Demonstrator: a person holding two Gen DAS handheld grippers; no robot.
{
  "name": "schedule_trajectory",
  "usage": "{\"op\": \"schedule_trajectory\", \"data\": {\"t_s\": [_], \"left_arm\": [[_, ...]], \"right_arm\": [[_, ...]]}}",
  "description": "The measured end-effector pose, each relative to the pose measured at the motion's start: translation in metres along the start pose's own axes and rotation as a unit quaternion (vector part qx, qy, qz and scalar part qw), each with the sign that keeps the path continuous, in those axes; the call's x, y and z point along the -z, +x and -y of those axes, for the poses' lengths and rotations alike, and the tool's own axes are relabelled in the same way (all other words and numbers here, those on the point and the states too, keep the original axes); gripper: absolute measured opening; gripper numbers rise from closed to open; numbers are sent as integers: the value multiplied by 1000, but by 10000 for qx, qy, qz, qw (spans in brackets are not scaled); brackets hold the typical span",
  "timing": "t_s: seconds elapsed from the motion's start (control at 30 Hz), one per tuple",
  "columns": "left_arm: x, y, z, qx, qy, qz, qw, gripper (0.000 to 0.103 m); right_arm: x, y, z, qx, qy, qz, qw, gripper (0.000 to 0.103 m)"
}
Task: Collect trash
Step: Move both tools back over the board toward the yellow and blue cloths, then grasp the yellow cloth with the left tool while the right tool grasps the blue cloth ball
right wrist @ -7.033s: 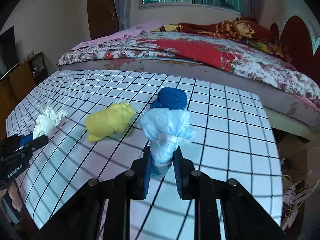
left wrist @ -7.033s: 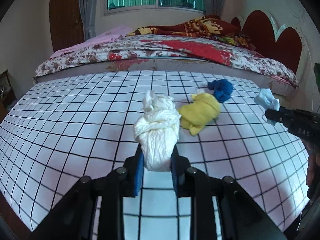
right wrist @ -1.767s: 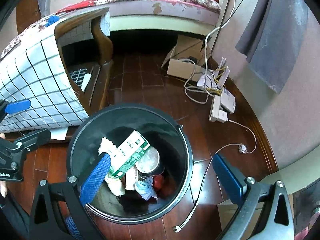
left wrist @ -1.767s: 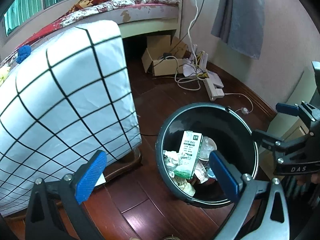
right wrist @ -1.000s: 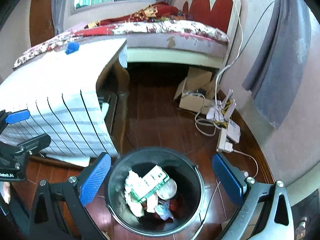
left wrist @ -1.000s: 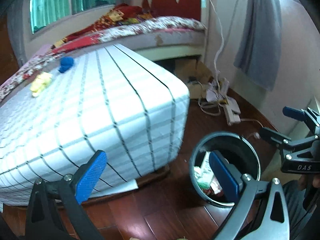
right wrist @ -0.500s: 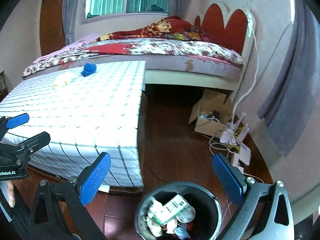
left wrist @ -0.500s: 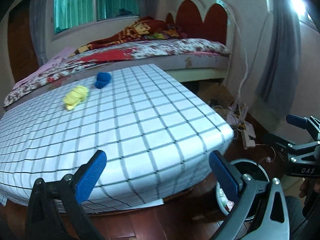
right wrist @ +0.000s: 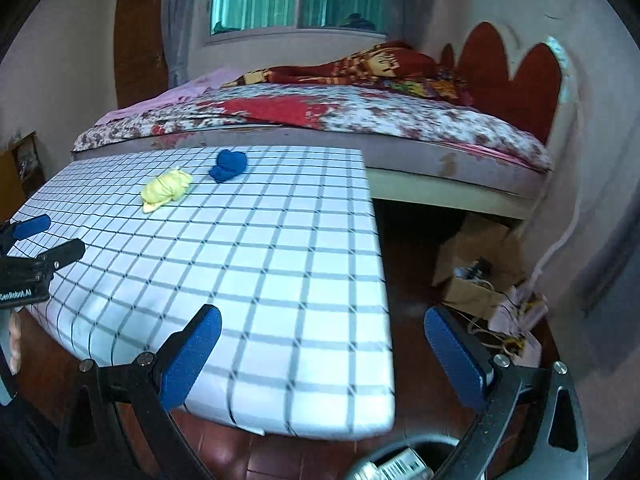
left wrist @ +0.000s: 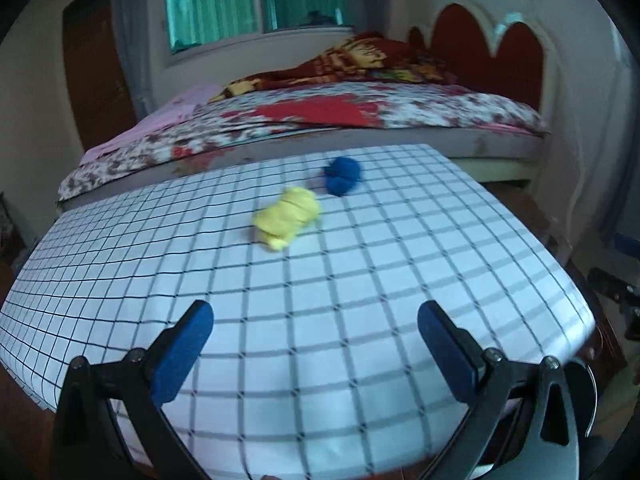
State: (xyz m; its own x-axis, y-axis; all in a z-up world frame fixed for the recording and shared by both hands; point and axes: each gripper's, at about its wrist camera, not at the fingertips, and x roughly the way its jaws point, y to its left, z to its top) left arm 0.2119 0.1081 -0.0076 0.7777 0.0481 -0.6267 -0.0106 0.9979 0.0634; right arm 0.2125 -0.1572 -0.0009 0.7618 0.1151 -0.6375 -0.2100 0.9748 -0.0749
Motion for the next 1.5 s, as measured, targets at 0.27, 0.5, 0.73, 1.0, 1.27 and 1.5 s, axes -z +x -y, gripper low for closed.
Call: {"op": "schedule_trajectory", "data": {"t_s": [0.27, 0.5, 0.73, 1.0, 1.27, 1.5], "left_arm": [[-26, 79, -34, 86, -273, -318, 9991, 101], [-46, 139, -36, 251, -196, -538, 9980, 87], [-64, 181, -29, 572, 14, -792, 9952, 69], [-78, 206, -60, 620, -384, -895, 9933, 35], [-78, 212, -85, 578, -551, -946, 9923, 41], [-85, 210, -85, 373, -534, -800, 9947, 67]], "right_arm": [[-52, 80, -39, -332, -371, -91, 9987, 102], [-91, 147, -49, -485, -521, -232, 9972, 102], [-115, 191, -55, -558, -620, -354, 9959, 102], [-146, 237, -86, -831, -714, -441, 9930, 102], [-176, 278, -113, -856, -385, -558, 9940, 102], [-180, 291, -113, -764, -348, -666, 9942, 102]]}}
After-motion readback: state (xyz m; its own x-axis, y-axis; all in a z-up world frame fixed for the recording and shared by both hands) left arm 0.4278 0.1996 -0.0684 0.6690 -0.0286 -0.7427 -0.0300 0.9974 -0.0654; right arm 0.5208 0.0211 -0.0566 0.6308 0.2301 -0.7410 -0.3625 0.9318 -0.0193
